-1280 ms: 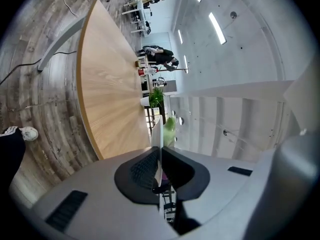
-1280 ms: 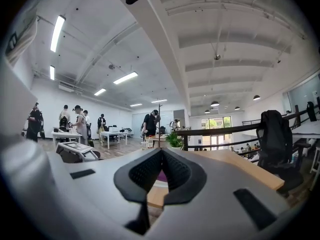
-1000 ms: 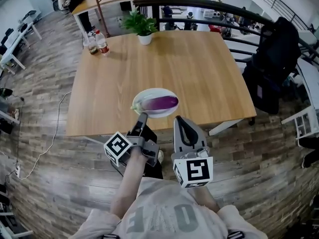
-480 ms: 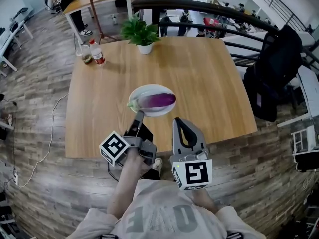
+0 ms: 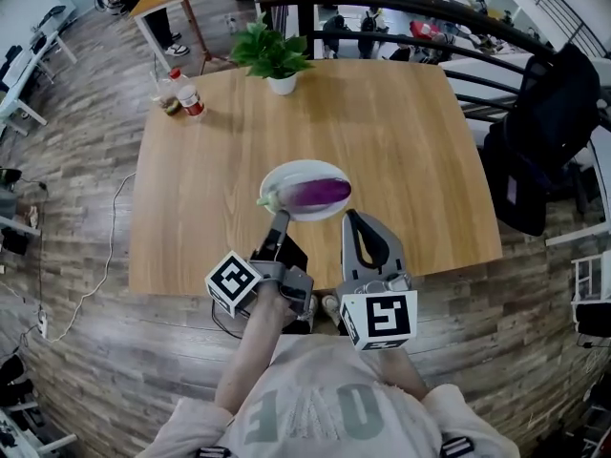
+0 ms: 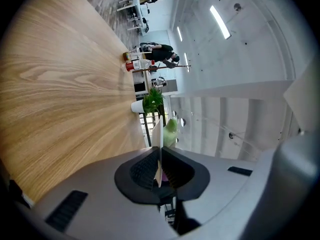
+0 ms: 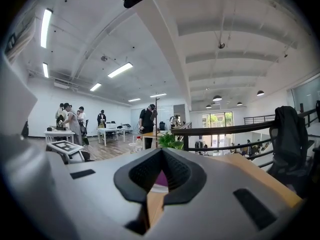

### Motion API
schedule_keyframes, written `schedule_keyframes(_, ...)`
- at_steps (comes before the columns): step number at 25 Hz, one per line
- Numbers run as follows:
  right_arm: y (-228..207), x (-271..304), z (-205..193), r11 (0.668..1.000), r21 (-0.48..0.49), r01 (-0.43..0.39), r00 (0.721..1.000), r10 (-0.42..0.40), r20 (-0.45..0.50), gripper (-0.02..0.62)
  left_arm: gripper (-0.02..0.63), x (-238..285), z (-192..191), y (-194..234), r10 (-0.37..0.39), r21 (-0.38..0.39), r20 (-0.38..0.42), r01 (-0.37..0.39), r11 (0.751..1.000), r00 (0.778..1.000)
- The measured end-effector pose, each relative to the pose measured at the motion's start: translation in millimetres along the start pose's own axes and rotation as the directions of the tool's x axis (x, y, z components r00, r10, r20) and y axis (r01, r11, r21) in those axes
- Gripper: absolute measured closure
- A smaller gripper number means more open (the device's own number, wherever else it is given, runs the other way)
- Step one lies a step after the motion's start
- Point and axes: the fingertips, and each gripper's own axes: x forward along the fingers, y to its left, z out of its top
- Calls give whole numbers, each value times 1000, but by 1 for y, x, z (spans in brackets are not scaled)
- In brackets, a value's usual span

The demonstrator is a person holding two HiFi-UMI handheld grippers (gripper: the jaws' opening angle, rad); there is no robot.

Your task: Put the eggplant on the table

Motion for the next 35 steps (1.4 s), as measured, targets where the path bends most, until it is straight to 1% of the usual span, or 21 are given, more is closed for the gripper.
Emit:
schedule_keyframes(2, -6, 1, 0, 1000, -3, -2, 1000, 2, 1, 577, 584, 2, -7, 3, -11, -27, 20, 11, 1000, 1000)
schedule_keyframes(3, -10, 2, 0, 1000, -2, 0, 1000, 0, 2, 577, 584, 4, -10, 5, -14, -28, 24, 15, 1000, 1000)
schedule_keyframes(8, -28, 2, 0, 1000, -13, 19, 1000, -19, -7, 577, 584, 17, -23, 9, -48, -27, 3, 48, 999, 999)
schedule_keyframes(15, -38, -4, -1, 999, -34, 16, 1000, -17, -22, 577, 584, 23, -21, 16, -51, 1, 9, 51, 999, 999)
schedule_keyframes(22, -31, -6, -10, 999, -44, 0, 999, -2, -43, 577, 584, 17, -21, 36, -30, -21, 8, 31, 999, 1000)
schedule_keyframes(25, -30, -7, -11, 999, -41, 3, 999, -5, -50, 577, 584, 15, -25, 49, -2, -26, -2, 2, 1000, 1000)
schedule_keyframes(30, -27, -8, -20, 999, -34, -7, 997, 4, -76, 577, 584, 13, -34, 77, 41, -78, -30, -43, 996, 999)
schedule_keyframes(35, -27, -9, -41, 1000, 4, -8, 991, 8, -133, 577, 584, 7, -41, 100, 89, -51, -57, -92, 994, 994)
